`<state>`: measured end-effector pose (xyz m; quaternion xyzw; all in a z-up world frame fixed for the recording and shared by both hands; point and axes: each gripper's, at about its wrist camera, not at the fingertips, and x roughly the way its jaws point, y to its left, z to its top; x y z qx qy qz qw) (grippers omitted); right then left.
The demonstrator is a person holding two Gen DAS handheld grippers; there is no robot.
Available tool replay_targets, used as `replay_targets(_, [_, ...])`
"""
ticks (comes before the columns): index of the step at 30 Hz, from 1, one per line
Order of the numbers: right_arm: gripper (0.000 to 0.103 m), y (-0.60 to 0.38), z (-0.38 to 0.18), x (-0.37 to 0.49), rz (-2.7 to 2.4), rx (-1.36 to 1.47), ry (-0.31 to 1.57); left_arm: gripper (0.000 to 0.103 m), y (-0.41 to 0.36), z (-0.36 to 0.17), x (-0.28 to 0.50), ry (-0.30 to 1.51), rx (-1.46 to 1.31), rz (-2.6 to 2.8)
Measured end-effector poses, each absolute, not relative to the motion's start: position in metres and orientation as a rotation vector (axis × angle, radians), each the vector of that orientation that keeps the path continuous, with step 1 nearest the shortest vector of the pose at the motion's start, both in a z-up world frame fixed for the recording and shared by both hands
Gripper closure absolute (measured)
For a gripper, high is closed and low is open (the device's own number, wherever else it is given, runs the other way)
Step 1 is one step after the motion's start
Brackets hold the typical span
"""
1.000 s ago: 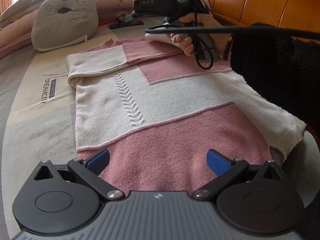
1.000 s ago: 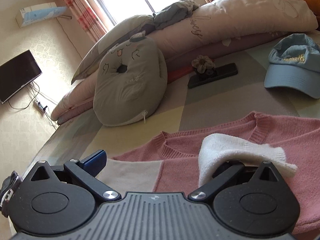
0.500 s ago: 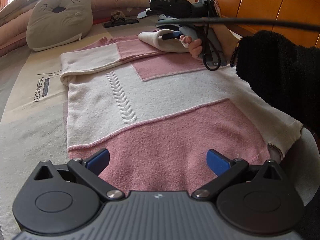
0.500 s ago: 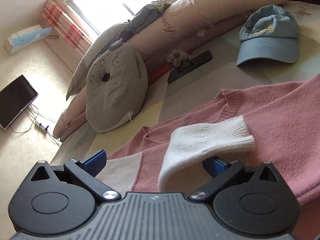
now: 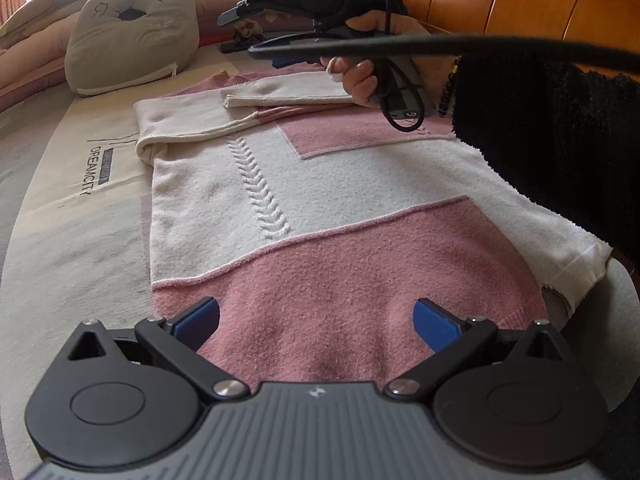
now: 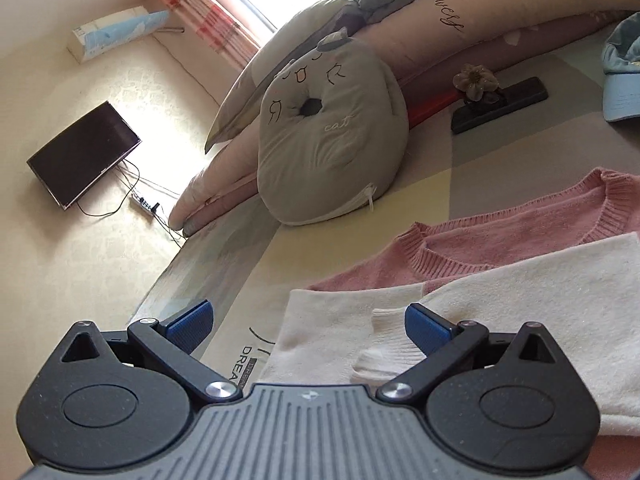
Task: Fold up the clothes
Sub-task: 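Lower the white sleeve onto the folded pink sleeve and open the right tool, then pull the open right tool back from the folded sleeves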
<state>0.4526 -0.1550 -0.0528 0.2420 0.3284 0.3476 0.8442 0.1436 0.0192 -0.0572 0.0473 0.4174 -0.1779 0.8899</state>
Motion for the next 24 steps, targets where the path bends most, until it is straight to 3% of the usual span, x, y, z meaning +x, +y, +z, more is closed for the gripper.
replay_targets(12, [0.000, -0.286, -0.032, 0.421, 0.536, 0.470, 0.623, 0.001, 0.008, -0.059, 0.146, 0.874, 0.125, -0.391])
replay_targets(19, [0.000, -0.367, -0.096, 0.415, 0.407, 0.634, 0.760, 0.001, -0.005, -0.060, 0.149, 0.887, 0.159, -0.400])
replay_targets(24, [0.000, -0.364, -0.087, 0.408, 0.410, 0.585, 0.726, 0.001, -0.012, -0.056, 0.146, 0.879, 0.183, -0.407])
